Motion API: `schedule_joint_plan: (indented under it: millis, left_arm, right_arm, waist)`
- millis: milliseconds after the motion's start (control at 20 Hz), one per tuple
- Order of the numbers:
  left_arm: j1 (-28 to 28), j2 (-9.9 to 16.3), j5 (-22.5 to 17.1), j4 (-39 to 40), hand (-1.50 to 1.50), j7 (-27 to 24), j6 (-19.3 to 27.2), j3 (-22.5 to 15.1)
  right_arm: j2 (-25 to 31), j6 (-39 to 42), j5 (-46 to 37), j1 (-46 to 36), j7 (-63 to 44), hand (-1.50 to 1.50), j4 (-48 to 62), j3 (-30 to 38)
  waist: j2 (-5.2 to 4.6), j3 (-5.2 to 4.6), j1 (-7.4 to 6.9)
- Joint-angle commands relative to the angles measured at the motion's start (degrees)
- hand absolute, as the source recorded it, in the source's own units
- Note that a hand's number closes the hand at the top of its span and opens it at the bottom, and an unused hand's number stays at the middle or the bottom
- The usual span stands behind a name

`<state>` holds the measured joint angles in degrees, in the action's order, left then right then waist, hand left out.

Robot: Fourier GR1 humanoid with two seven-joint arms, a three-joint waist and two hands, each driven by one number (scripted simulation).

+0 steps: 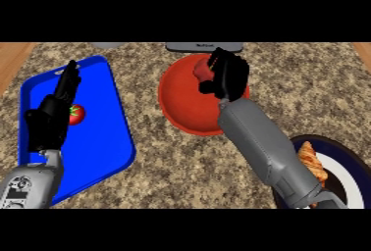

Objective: Pick the bell pepper from the plate and place it in the bowl

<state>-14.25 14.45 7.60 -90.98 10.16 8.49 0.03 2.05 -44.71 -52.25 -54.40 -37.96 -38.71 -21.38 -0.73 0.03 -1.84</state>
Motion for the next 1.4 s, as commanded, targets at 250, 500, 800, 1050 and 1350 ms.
schedule_joint_plan:
  millis: [250,500,800,1050,1350]
  left_arm:
    - [-2.1,-0.4,-0.8,0.7,0.0,0.0,-1.2,0.2]
    - [-0.8,-0.4,0.0,2.0,0.0,-2.9,-0.7,0.9]
    - [-0.8,0.8,-0.4,0.2,0.0,0.0,-2.3,1.6]
    - [1.3,-0.8,1.3,-2.0,0.0,1.8,-0.4,1.4]
    - [1.5,-1.6,2.7,0.8,0.0,-1.0,0.6,1.9]
  right_arm:
    - [-2.0,-0.4,18.8,0.0,22.2,-1.5,7.7,12.7]
    - [-2.0,0.7,26.7,1.3,36.8,-1.5,7.5,17.3]
    - [-2.0,-2.5,34.4,2.0,48.8,-1.5,11.4,21.3]
    - [0.5,9.7,36.6,8.2,47.0,-1.5,-1.0,24.4]
    - [3.2,18.3,42.1,19.6,48.4,-1.5,-17.6,24.2]
  waist:
    - [-0.91,0.15,-1.6]
    - [-0.45,0.09,-0.89]
    - [-0.09,0.05,-0.79]
    - [0.92,-0.01,2.14]
    - [1.02,-0.03,2.87]
